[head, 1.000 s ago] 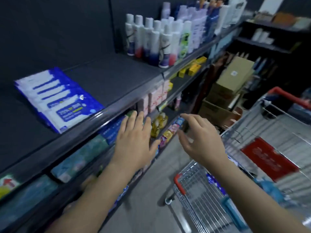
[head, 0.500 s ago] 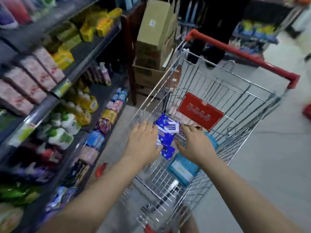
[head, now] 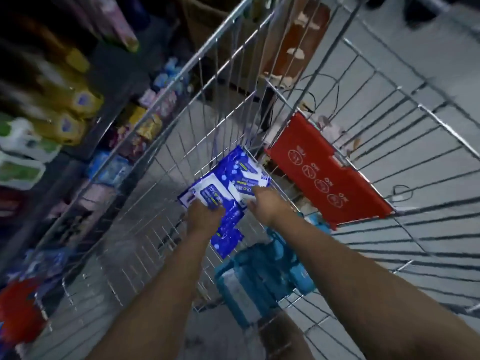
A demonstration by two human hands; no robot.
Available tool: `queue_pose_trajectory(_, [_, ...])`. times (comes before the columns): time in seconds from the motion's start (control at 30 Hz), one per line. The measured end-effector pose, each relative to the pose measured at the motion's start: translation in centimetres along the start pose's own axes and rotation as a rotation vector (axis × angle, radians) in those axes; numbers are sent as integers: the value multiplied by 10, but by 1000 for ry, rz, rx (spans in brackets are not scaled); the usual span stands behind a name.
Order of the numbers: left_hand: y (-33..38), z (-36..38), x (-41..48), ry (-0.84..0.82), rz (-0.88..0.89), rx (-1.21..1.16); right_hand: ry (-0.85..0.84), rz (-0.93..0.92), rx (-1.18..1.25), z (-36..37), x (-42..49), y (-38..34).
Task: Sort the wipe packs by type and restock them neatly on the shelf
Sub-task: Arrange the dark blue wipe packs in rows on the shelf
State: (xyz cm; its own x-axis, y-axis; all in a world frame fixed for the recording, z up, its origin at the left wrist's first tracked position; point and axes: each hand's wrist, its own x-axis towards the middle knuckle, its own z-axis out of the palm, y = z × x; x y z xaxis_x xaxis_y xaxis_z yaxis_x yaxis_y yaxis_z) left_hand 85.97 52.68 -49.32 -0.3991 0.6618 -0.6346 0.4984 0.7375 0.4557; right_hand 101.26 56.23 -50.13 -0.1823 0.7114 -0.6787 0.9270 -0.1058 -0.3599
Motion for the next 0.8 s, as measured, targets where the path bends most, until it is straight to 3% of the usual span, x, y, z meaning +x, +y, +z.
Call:
queue_pose_trajectory(0.13, [-14,29,21,61,-83,-33,-6,-70,-20,17,35,1])
queue_pose_trajectory(0.23, [-26,39,42,138,-106,-84,132,-129,-136,21,60,-6])
queue_pose_trajectory(0.3, [-22,37,45,103,-128,-137,172,-164,-188,23,74,-12])
queue_pose_trajectory(0.4, [-21,39,50,30,-150,-259,194,-205,-194,32,85,-22])
queue_pose_trajectory(0.53, [-39,28,44,87,-134,-532,280,-164,-161,36,88,-27])
queue_pose_trajectory(0.67, [-73,4,30,56,-60,-482,224,-142,-173,37,84,-32])
queue_pose_trajectory(0.8, [-89,-25,8,-27,42,-380,44,-66,182,45,69,-42])
